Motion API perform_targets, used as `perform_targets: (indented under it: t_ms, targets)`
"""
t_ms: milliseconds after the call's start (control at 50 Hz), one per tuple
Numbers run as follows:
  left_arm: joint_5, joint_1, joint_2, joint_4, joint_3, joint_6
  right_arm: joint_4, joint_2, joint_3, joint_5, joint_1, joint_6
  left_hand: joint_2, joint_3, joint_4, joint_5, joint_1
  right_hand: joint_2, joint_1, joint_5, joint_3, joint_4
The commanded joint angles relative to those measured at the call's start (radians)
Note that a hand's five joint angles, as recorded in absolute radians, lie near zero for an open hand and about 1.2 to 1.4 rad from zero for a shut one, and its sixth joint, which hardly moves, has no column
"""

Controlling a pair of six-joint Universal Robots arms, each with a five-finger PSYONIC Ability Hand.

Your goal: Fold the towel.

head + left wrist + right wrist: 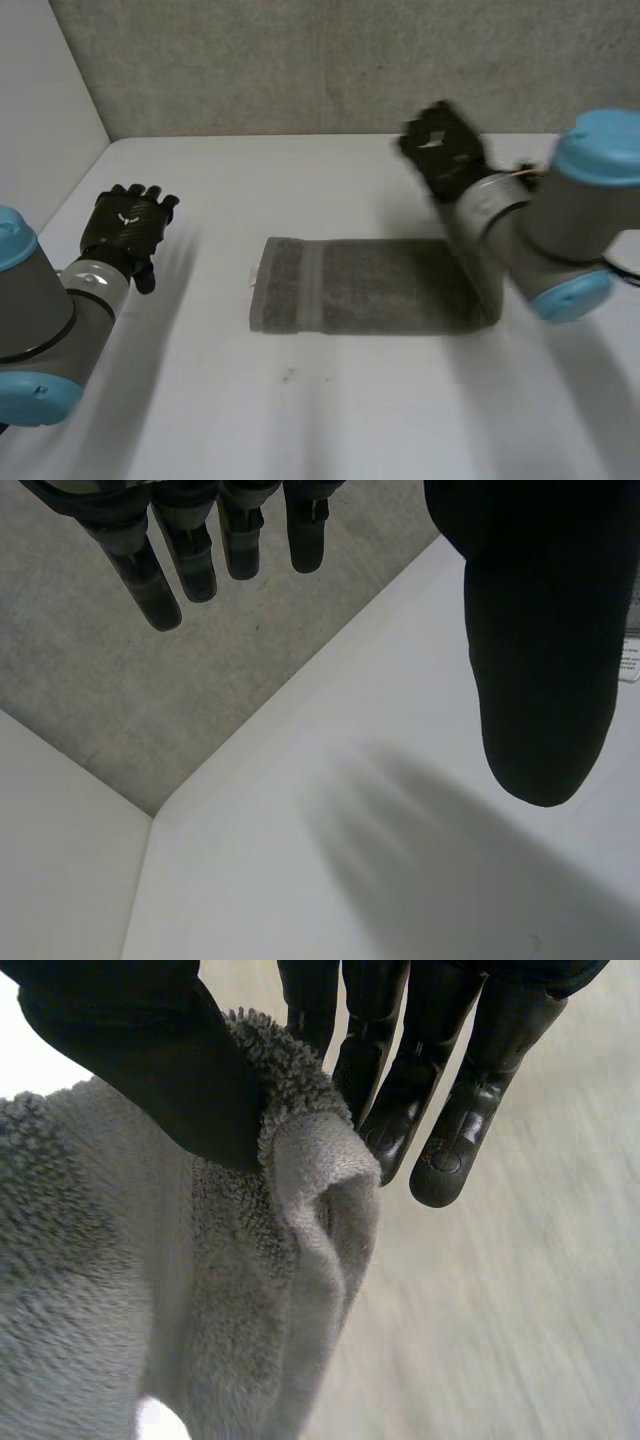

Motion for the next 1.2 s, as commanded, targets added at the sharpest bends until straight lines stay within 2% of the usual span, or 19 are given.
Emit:
perform_targets:
  t_ms: [20, 220, 240, 260, 300, 340, 420, 520, 560, 640, 680, 820, 860, 880, 900, 940, 960, 1000, 1200]
  targets:
    - [0.000, 0.001, 0.000, -0.001, -0.003, 0.000, -0.057, 0.107, -0.028, -0.117, 0.186, -0.001, 0.010, 0.008, 0.007, -0.029, 0.005, 0.226, 0.454, 0.242, 0.205, 0.206]
    - [0.002, -0.009, 0.000, 0.000, -0.014, 0.000, -0.047, 0.259, 0.000, -0.180, 0.301, -0.017, 0.010, 0.008, 0.007, -0.029, 0.005, 0.226, 0.454, 0.242, 0.205, 0.206]
    - [0.002, -0.012, 0.000, 0.000, -0.014, 0.000, -0.047, 0.265, 0.004, -0.176, 0.301, -0.025, 0.010, 0.008, 0.007, -0.029, 0.005, -0.084, 0.144, -0.068, -0.105, -0.104]
    - [0.002, -0.012, 0.000, 0.000, -0.014, 0.000, -0.047, 0.265, 0.004, -0.176, 0.301, -0.025, 0.010, 0.008, 0.007, -0.029, 0.005, -0.087, 0.141, -0.071, -0.108, -0.107]
    - [0.002, -0.021, 0.000, 0.002, -0.006, 0.000, -0.047, 0.244, 0.011, -0.145, 0.294, -0.024, 0.010, 0.008, 0.007, -0.029, 0.005, -0.867, -0.639, -0.852, -0.888, -0.887]
    - [0.002, -0.038, 0.000, 0.003, 0.003, -0.002, -0.045, 0.214, 0.011, -0.118, 0.292, -0.010, 0.010, 0.008, 0.007, -0.029, 0.005, -0.995, -0.768, -0.980, -1.017, -1.016]
    - [0.000, -0.091, 0.001, 0.008, 0.034, -0.002, -0.045, 0.129, 0.023, -0.052, 0.284, 0.048, 0.010, 0.008, 0.007, -0.029, 0.005, -0.995, -0.768, -0.980, -1.017, -1.016]
    - [-0.003, -0.190, 0.000, 0.010, 0.104, -0.049, -0.040, 0.009, 0.087, 0.025, 0.215, 0.265, 0.010, 0.008, 0.007, -0.029, 0.005, -0.995, -0.768, -0.980, -1.017, -1.016]
    - [-0.003, -0.254, -0.009, 0.008, 0.159, -0.127, -0.005, -0.072, 0.153, 0.059, 0.165, 0.411, 0.010, 0.009, 0.008, -0.028, 0.005, -0.995, -0.768, -0.980, -1.017, -1.016]
    - [0.000, -0.305, -0.043, 0.008, 0.205, -0.216, 0.065, -0.109, 0.221, 0.087, 0.094, 0.522, 0.016, 0.015, 0.014, -0.022, 0.011, -0.995, -0.768, -0.980, -1.017, -1.016]
    - [0.002, -0.353, -0.136, 0.004, 0.270, -0.261, 0.128, -0.118, 0.293, 0.099, 0.021, 0.581, 0.031, 0.030, 0.029, -0.007, 0.026, -0.995, -0.768, -0.980, -1.017, -1.016]
    - [-0.047, -0.373, -0.328, -0.045, 0.377, -0.242, 0.150, -0.103, 0.406, 0.087, -0.100, 0.592, 0.034, 0.033, 0.032, -0.004, 0.029, -0.989, -0.761, -0.974, -1.010, -1.009]
    - [-0.072, -0.368, -0.359, -0.061, 0.383, -0.235, 0.148, -0.087, 0.417, 0.083, -0.118, 0.590, 0.031, 0.030, 0.029, -0.007, 0.026, -0.850, -0.622, -0.835, -0.871, -0.870]
    - [-0.095, -0.358, -0.377, -0.072, 0.379, -0.226, 0.147, -0.057, 0.420, 0.080, -0.128, 0.585, 0.028, 0.027, 0.026, -0.010, 0.023, -0.664, -0.436, -0.649, -0.685, -0.684]
    - [-0.095, -0.358, -0.377, -0.072, 0.379, -0.225, 0.147, -0.057, 0.420, 0.080, -0.128, 0.585, 0.028, 0.027, 0.026, -0.010, 0.023, -0.662, -0.435, -0.647, -0.684, -0.682]
    - [-0.119, -0.330, -0.385, -0.085, 0.354, -0.218, 0.133, -0.014, 0.411, 0.071, -0.145, 0.566, 0.022, 0.021, 0.020, -0.016, 0.017, -0.224, 0.004, -0.209, -0.245, -0.244]
    - [-0.119, -0.330, -0.385, -0.086, 0.354, -0.218, 0.133, -0.014, 0.411, 0.071, -0.145, 0.565, 0.022, 0.021, 0.020, -0.016, 0.017, -0.222, 0.006, -0.207, -0.243, -0.242]
    - [-0.120, -0.319, -0.361, -0.095, 0.299, -0.218, 0.113, -0.003, 0.396, 0.073, -0.157, 0.518, 0.022, 0.021, 0.020, -0.016, 0.017, 0.225, 0.452, 0.240, 0.203, 0.204]
    - [-0.115, -0.316, -0.148, -0.092, 0.132, -0.233, 0.059, -0.110, 0.238, 0.091, -0.087, 0.360, 0.019, 0.018, 0.017, -0.019, 0.014, 0.226, 0.454, 0.242, 0.205, 0.206]
